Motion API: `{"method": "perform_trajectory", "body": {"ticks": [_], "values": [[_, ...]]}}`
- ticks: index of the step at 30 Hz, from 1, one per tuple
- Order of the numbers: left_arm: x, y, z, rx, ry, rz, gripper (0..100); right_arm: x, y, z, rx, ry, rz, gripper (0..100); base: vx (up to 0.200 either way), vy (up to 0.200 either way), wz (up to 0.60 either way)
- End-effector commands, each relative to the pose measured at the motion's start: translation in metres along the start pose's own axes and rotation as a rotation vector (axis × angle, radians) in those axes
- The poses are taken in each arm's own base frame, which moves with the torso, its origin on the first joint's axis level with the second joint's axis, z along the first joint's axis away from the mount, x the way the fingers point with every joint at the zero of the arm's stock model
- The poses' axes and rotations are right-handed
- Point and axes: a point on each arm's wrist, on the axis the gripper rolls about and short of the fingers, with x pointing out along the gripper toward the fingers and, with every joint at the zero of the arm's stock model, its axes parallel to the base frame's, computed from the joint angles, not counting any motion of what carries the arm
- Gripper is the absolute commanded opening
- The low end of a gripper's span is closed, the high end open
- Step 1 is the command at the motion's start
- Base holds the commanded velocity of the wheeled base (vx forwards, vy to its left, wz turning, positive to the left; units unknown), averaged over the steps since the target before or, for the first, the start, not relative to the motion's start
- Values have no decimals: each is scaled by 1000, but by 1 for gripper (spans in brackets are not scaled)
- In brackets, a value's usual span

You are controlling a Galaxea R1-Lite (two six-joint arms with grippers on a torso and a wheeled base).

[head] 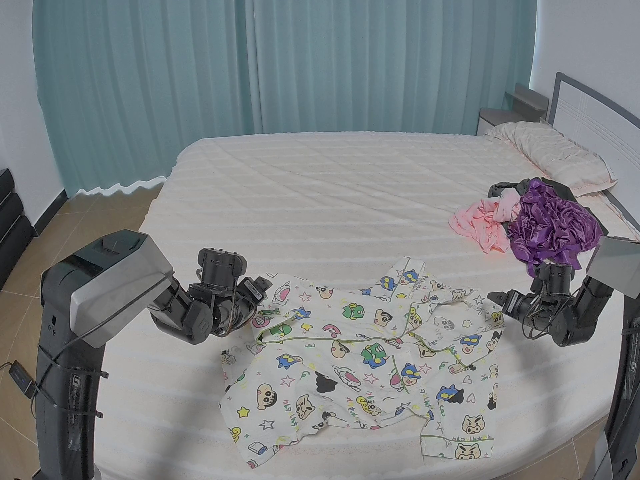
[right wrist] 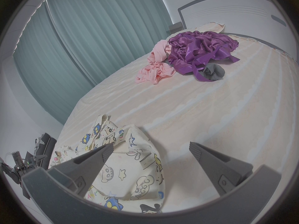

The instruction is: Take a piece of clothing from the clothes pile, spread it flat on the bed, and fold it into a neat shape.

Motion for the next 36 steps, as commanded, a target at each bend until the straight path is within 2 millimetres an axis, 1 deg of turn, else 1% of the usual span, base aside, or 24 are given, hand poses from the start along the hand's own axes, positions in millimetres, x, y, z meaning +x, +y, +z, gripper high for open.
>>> {"method": "perform_trajectory", "body": {"ticks": [1, 3, 4, 6, 9, 13, 15, 17, 18, 19, 21, 23, 24, 32, 34, 35, 36], "values": [[13, 6, -5, 20, 1, 14, 100, 1, 0, -2, -1, 5, 1, 100, 0, 0, 0], [19, 7, -2, 17, -30, 27, 100, 1, 0, -2, -1, 5, 1, 100, 0, 0, 0], [21, 7, -1, 16, -45, 37, 0, 1, 0, -2, -1, 5, 1, 100, 0, 0, 0], [24, 9, 0, 14, -71, 53, 0, 1, 1, -1, -1, 4, 2, 100, 0, 0, 0], [23, 10, 1, 14, -91, 73, 0, 1, 1, -1, -1, 4, 2, 100, 0, 0, 0], [19, 11, 8, 3, -119, 85, 0, 1, 1, -1, -1, 4, 2, 100, 0, 0, 0], [17, 17, 21, -17, -141, 96, 0, 1, 1, -1, -1, 4, 2, 100, 0, 0, 0], [17, 19, 24, -22, -147, 98, 0, 1, 1, -1, -1, 4, 3, 100, 0, 0, 0], [16, 24, 33, -39, -166, 104, 0, 1, 1, -1, -1, 4, 3, 100, 0, 0, 0], [16, 25, 35, -41, -167, 106, 0, 1, 1, -1, -1, 4, 2, 100, 0, 0, 0], [14, 32, 53, -69, -195, 106, 0, 1, 1, -1, -1, 4, 2, 100, 0, 0, 0], [14, 34, 59, -78, -202, 102, 0, 1, 1, -1, -1, 4, 2, 100, 0, 0, 0], [14, 36, 66, -88, -206, 94, 0, 1, 1, -1, -1, 4, 2, 100, 0, 0, 0], [14, 50, 93, -133, -156, 25, 0, 1, 0, -2, -1, 5, 1, 100, 0, 0, 0], [14, 50, 93, -133, -156, 25, 0, 1, 0, -2, -1, 5, 1, 100, 0, 0, 0], [15, 55, 103, -159, -136, 3, 0, 1, 1, -1, -1, 4, 2, 100, 0, 0, 0], [15, 56, 102, -160, -133, 3, 0, 1, 1, -1, -1, 4, 2, 100, 0, 0, 0]]}}
